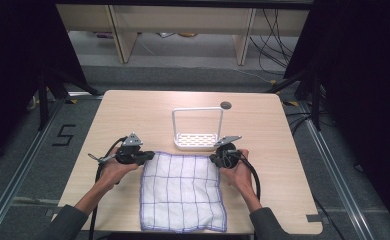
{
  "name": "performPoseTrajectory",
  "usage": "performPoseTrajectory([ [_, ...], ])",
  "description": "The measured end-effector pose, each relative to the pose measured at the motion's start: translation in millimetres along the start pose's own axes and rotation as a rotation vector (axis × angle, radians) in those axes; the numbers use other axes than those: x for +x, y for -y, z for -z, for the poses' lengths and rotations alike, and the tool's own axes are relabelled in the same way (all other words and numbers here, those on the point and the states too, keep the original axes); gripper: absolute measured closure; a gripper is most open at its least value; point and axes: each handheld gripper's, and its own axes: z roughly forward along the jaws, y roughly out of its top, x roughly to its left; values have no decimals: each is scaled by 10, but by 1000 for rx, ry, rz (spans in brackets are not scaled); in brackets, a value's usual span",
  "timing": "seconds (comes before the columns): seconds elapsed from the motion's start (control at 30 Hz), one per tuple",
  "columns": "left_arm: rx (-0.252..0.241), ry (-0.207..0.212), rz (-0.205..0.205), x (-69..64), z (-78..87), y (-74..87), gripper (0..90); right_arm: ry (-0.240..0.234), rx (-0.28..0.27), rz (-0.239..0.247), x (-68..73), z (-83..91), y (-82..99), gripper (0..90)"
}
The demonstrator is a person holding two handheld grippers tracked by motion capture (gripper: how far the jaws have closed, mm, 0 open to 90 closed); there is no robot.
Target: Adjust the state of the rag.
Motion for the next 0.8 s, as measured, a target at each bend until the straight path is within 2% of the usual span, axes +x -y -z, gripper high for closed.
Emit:
performPoseTrajectory([
  [0.1,-6,1,-4,-21,36,-9,857,-1,-21,3,26,4,-9,871],
  [0.13,-7,1,-7,-27,45,-8,856,1,-3,2,30,22,-18,871],
  [0.2,-16,2,-5,-44,61,-12,857,-6,-7,16,42,21,-22,871],
  [0.27,-11,3,-10,-45,77,-17,857,-5,-6,9,68,56,-35,871],
  [0.33,-23,7,-10,-43,103,-30,857,-1,-27,26,69,74,-42,871],
  [0.4,-29,5,-4,-43,110,-34,857,-4,-27,27,66,93,-47,871],
  [0.43,-29,2,-10,-34,123,-42,857,3,-49,19,70,92,-45,871],
  [0.5,-42,-5,-5,-24,155,-62,858,4,-55,19,45,142,-62,872],
  [0.53,-70,-7,21,-37,150,-68,858,0,-45,16,37,175,-74,873],
  [0.57,-46,-4,-2,-18,175,-75,858,0,-50,23,21,203,-86,874],
  [0.6,-52,-2,-1,-17,178,-79,859,11,-72,15,18,213,-91,875],
  [0.63,-52,-2,-1,-17,178,-79,859,1,-59,16,8,250,-105,875],
  [0.8,-99,0,13,-36,220,-155,860,3,-87,20,-18,378,-159,876],
])
